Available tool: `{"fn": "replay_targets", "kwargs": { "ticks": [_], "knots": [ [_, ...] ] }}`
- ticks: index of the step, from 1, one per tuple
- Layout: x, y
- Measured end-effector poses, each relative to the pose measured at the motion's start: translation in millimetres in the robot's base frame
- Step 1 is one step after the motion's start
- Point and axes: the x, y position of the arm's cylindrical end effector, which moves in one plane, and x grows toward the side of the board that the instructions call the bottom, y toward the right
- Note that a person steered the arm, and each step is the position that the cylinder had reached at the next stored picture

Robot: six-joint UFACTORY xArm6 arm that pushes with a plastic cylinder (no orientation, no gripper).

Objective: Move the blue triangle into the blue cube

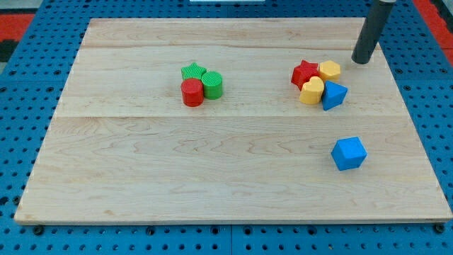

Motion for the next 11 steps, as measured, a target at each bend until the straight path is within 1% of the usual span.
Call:
{"fn": "replay_targets", "kwargs": {
  "ticks": [2,3,4,6,9,10,11],
  "knots": [
    [-3.2,-8.2],
    [-3.2,-33.5],
    [-1.3,-79.6],
    [51.8,-71.5],
    [150.7,-72.9],
    [144.7,-69.0],
    [127.7,-36.8]
  ]
}}
